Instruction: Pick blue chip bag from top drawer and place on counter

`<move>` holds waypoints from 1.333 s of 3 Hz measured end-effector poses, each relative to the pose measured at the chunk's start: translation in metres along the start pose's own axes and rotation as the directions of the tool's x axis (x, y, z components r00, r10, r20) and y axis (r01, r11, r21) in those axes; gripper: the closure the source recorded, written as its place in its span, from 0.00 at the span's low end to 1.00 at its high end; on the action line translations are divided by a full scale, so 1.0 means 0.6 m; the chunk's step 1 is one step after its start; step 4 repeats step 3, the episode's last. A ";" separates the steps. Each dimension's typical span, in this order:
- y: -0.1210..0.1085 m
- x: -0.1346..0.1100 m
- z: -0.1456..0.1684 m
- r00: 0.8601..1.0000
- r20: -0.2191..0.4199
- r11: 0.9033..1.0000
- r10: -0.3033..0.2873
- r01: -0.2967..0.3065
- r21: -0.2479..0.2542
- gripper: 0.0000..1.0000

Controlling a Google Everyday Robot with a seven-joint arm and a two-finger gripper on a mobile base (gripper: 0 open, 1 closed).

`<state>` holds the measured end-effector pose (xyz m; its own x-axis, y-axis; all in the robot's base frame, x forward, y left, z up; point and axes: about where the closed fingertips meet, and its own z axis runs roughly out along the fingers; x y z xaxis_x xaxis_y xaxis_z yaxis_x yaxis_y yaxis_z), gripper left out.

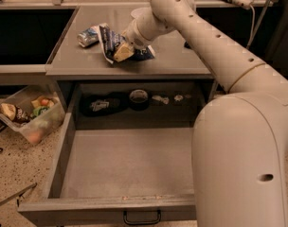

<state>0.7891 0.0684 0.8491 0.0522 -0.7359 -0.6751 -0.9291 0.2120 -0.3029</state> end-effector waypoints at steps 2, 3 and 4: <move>0.000 0.000 0.000 1.000 0.000 1.000 0.000 0.000 0.000 0.00; 0.000 0.000 0.000 1.000 0.000 1.000 0.000 0.000 0.000 0.00; 0.000 0.000 0.000 1.000 0.000 1.000 0.000 0.000 0.000 0.00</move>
Offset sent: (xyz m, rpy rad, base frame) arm 0.0000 0.0000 0.0000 0.0000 0.0000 0.0000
